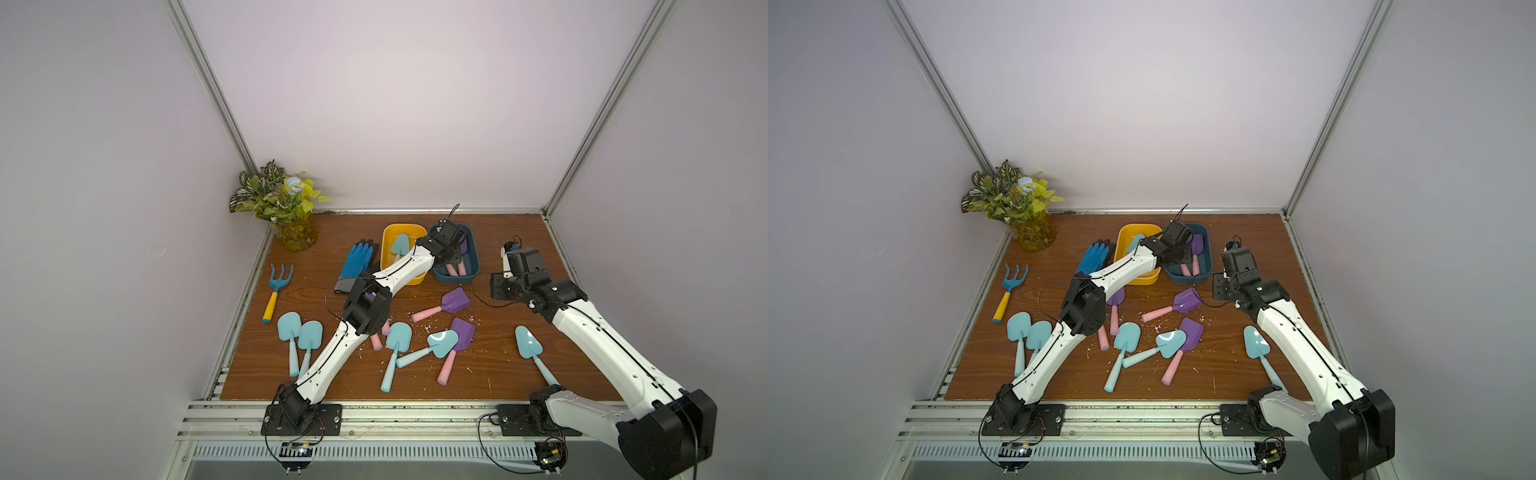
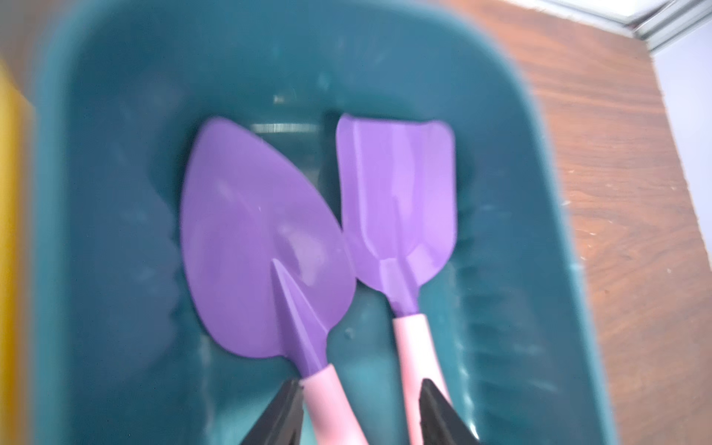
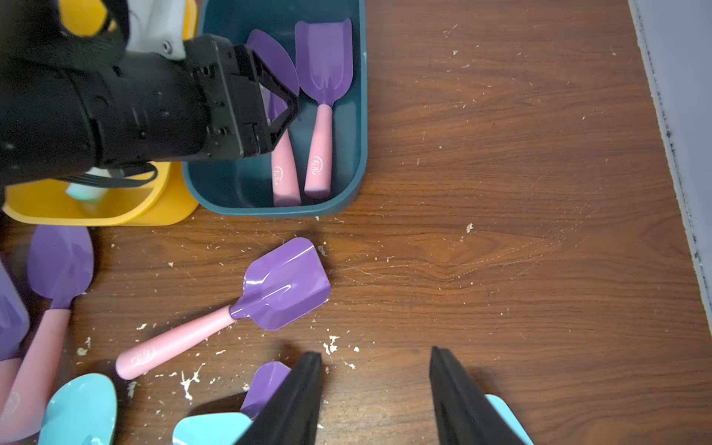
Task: Sort the small shovels by color and place them into the storage box
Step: Place the shovel in the storage box.
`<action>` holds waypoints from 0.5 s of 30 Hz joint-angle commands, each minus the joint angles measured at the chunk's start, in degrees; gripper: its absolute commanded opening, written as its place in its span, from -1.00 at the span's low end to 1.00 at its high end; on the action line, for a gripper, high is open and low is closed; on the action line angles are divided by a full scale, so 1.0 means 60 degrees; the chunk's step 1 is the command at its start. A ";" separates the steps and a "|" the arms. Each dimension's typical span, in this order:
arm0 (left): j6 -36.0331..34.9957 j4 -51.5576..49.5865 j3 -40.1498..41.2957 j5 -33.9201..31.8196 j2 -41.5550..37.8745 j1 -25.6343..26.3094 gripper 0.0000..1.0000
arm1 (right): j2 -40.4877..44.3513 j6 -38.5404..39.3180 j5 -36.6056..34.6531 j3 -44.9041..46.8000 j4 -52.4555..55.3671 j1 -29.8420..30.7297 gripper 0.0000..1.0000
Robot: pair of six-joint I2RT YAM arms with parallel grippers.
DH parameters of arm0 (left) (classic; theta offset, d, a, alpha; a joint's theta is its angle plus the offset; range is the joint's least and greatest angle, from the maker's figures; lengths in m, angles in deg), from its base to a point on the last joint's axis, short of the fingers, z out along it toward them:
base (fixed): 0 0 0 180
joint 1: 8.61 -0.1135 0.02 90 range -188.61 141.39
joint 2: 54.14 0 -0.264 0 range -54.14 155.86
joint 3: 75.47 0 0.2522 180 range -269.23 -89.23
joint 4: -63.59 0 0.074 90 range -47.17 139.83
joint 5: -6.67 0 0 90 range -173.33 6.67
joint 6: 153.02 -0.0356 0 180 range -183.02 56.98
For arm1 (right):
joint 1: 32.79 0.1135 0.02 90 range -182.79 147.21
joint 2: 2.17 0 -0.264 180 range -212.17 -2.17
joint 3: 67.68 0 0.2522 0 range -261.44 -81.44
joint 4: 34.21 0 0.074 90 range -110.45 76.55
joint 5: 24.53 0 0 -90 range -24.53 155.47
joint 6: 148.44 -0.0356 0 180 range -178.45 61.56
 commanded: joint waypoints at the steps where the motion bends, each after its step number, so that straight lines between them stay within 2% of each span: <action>1: -0.0595 -0.0018 0.0095 -0.0755 -0.1513 0.0296 0.13 | 0.0479 -0.0253 -0.0071 -0.0429 0.0005 -0.0045 0.03; 5: -0.0897 0.0196 0.1490 -0.1437 -0.3147 0.0420 0.18 | 0.0837 -0.0511 0.0015 -0.0357 -0.0076 -0.0046 0.03; 11: -0.1231 0.1285 0.5406 -0.2426 -0.6342 0.0414 0.23 | 0.0864 -0.1028 0.0785 -0.0094 -0.0176 -0.0045 0.02; 15: -0.1435 0.1220 0.7685 -0.3113 -0.8159 0.0131 0.25 | 0.0829 -0.1691 0.1553 0.0248 -0.0417 -0.0017 0.00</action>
